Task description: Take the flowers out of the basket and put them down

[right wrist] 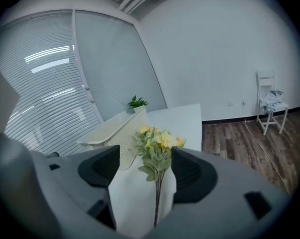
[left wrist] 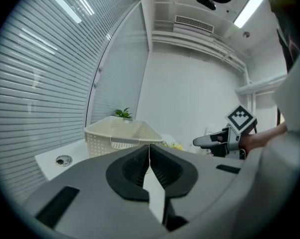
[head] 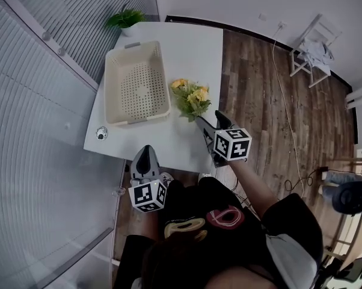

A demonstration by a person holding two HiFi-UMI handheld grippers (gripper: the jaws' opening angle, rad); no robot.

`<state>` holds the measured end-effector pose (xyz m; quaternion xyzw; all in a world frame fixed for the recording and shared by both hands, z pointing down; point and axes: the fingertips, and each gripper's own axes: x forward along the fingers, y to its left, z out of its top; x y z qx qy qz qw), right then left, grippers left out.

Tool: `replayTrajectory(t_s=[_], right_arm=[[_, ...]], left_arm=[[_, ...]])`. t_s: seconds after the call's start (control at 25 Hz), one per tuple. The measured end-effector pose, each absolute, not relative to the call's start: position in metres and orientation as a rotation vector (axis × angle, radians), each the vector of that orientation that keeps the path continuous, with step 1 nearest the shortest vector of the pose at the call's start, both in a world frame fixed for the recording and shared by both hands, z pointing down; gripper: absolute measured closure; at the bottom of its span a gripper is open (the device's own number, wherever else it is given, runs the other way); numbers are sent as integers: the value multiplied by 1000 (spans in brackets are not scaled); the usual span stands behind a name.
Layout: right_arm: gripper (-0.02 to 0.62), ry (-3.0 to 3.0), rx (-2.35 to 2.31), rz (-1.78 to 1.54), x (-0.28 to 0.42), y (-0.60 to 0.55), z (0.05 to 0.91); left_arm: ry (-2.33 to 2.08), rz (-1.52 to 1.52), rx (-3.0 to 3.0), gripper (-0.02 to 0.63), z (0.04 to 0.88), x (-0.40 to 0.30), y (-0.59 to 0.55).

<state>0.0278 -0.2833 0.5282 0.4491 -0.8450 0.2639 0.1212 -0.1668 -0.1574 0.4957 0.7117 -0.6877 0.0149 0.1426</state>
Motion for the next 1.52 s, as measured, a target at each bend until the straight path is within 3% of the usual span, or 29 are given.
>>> replayTrajectory(t_s=[0.28,0.8,1.12,1.32,1.52], right_arm=[[282,-2583,1369,621,45,-259,492],[311,-2584,1370,546,72,-213,503],[449,-2589,1484,479,88,-205,488],[574,-2595,1479,404,89,-199,486],[586,-2588,1470,385,90,-200,491]], left_arm=[[-1967,-9,2113,588,476,-148,-158],[-1907,-42,2189,588,476,-118,-159],[-1883,-27,2244,588,465,-104,-158],[-1891,-25,2252,588,466,-102,-159],[-1906,-35,2232,588,471,-103,-156]])
